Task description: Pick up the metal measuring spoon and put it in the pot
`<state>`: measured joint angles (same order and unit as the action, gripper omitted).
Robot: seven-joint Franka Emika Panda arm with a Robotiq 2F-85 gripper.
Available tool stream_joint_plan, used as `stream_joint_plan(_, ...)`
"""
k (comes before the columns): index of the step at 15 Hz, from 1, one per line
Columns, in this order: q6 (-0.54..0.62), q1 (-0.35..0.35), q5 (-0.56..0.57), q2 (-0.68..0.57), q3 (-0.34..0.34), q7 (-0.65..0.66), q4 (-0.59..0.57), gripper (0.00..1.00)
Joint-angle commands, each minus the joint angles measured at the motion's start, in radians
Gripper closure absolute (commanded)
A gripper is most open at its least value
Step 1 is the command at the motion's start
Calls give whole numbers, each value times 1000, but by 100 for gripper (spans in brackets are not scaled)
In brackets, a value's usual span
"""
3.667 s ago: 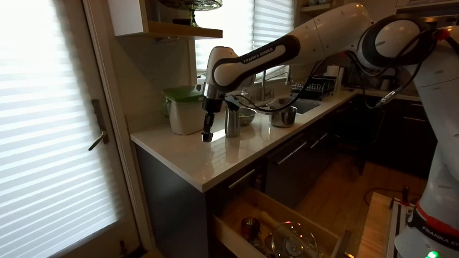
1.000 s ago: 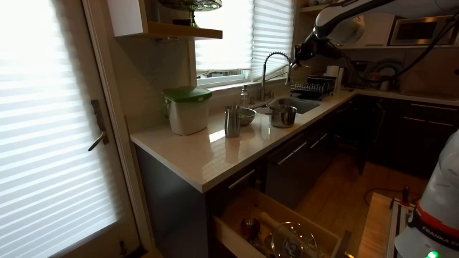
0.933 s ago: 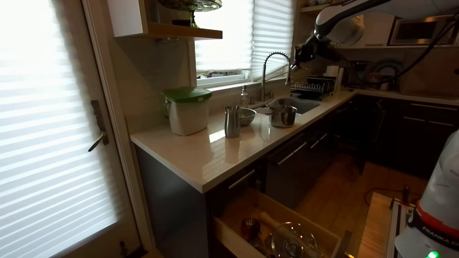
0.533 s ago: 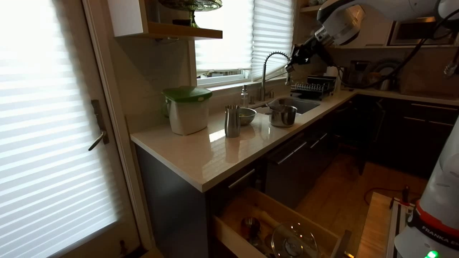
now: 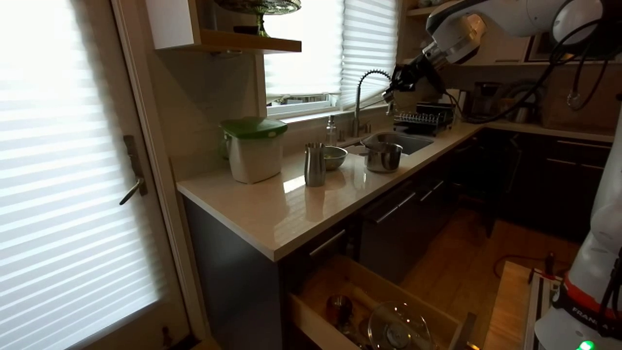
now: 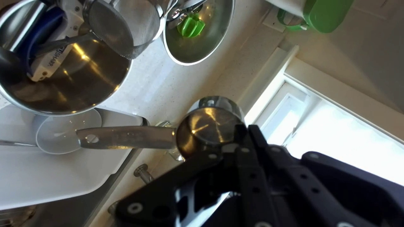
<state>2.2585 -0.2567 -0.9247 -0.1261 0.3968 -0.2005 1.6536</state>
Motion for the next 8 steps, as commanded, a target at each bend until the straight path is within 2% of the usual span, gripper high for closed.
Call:
stream_joint_plan(1, -180, -101, -85, -122, -39, 10, -104, 99)
stream_joint_plan(3, -281, -152, -170, -195, -56, 14, -166, 99)
stream_joint_plan(4, -290, -171, -191, -233, -61, 36, -197, 99)
stream_joint_plan(8, -188, -214, -267, -365, -89, 138, -326, 99)
